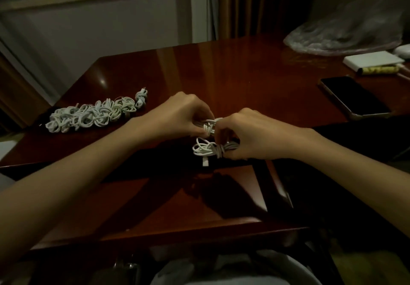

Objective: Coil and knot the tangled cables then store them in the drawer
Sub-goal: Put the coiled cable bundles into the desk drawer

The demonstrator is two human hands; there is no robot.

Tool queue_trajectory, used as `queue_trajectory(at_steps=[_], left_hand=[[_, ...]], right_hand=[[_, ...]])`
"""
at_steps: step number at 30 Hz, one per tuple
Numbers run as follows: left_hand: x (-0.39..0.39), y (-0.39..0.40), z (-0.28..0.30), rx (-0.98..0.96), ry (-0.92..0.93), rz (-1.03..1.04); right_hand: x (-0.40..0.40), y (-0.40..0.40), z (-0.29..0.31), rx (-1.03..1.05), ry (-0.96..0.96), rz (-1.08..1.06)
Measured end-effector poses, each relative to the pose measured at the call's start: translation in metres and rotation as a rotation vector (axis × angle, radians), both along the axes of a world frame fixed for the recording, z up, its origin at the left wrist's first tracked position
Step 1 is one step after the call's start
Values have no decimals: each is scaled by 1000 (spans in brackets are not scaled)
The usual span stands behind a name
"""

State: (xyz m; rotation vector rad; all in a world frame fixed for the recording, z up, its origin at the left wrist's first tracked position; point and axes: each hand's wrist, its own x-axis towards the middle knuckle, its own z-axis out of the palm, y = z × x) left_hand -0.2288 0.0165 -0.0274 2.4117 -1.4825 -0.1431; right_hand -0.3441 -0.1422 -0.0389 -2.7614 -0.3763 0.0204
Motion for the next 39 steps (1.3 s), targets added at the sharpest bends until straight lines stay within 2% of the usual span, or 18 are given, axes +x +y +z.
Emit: queue_trajectory(at_steps=[4,10,17,24,34,39], left_hand=[[-25,1,-13,4,23,-59],[-48,9,-38,9,-39,-91],[-51,-2,-73,23,101,-97],[-58,-15,-89,43,115,-102],[-69,-28,-95,17,83,-176],[-67,-26,-100,49,89,-175]], right_hand=[[-28,2,-15,38,2,17],[-46,4,-35,51,81,32],[-53,-2,-55,27,165,-7],[-60,-8,-60,-15,204,-14],[-58,-14,-52,40,285,52],[-51,-17,-47,98,205,0]])
